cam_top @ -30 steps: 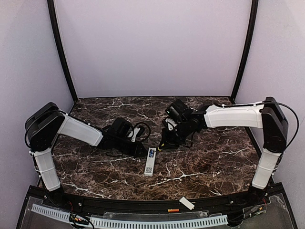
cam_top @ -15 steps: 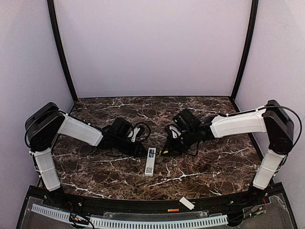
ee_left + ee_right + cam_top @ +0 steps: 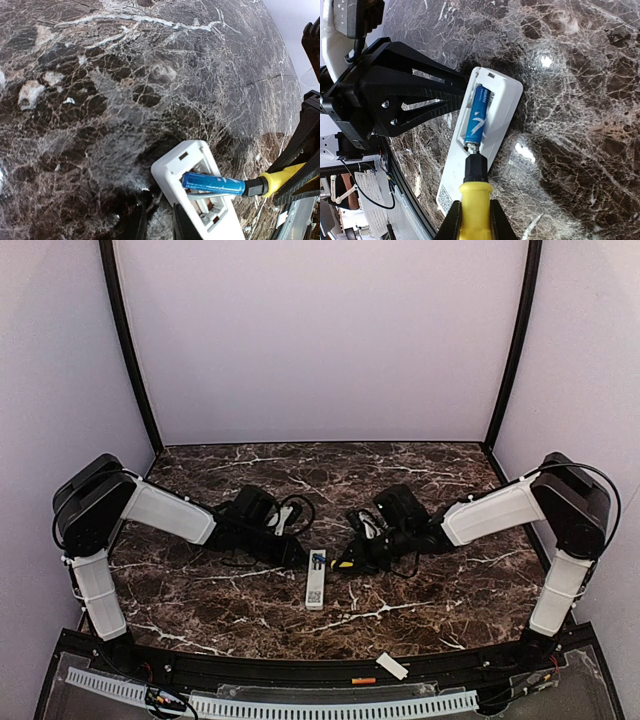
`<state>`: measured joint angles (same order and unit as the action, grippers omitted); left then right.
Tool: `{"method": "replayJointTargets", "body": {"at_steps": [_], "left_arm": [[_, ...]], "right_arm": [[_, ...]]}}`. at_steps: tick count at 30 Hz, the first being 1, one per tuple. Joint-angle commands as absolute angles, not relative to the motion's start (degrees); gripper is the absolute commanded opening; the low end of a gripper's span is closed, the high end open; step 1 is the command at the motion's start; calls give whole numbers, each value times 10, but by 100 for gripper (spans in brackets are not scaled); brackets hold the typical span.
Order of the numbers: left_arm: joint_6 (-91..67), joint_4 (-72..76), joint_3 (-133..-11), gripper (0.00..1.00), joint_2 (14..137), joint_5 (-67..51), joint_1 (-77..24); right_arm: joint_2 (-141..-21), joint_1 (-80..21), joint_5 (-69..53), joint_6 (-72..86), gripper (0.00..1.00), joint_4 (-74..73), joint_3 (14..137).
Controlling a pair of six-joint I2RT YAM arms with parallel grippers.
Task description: Unload the batteries from the remote control
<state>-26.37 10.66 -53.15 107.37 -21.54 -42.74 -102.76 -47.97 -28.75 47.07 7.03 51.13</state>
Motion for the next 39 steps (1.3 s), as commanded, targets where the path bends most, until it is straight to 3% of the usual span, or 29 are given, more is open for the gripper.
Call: {"method": "replayJointTargets", "body": {"at_steps": [1,19,39], "left_arm": [[-266,91,-536,19,1090,-233,-440],[-266,94,-534,19,1088,-229,-441],[-270,95,-529,18,1082,-212,-441]], "right_arm": [[-1060,-490,-279,459,0,88,522],[-1039,-525,-146,377,0,-313,763],[-1067,-538,-85,337,0,-404,831]]}}
